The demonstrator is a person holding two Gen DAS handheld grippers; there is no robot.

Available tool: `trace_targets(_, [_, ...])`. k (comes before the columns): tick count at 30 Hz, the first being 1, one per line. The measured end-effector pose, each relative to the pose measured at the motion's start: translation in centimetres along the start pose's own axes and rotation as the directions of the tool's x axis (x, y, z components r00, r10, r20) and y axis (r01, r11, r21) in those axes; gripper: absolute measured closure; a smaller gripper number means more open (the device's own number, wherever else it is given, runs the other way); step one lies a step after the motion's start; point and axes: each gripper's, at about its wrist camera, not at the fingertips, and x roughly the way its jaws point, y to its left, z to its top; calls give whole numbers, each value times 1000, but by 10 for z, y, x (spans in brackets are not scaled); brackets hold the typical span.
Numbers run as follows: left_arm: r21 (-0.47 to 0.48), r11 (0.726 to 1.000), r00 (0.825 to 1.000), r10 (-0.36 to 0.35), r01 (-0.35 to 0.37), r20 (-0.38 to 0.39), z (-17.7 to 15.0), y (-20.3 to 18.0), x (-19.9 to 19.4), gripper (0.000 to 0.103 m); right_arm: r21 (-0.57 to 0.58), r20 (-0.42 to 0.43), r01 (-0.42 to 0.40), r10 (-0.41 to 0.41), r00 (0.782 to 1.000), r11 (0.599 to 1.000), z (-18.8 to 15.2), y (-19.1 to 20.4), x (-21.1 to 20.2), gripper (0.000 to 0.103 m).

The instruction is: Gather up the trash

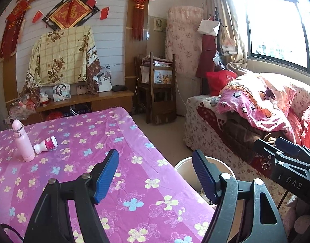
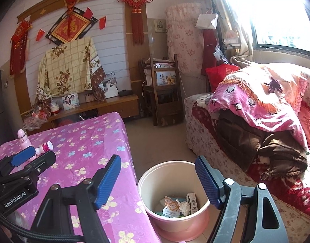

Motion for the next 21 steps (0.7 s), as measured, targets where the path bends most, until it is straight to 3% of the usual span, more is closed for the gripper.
trace_targets(21, [14, 1000, 1000, -24, 24, -7, -4, -8, -5, 28, 15, -7, 17, -17, 1000, 1000, -7, -4, -11, 24])
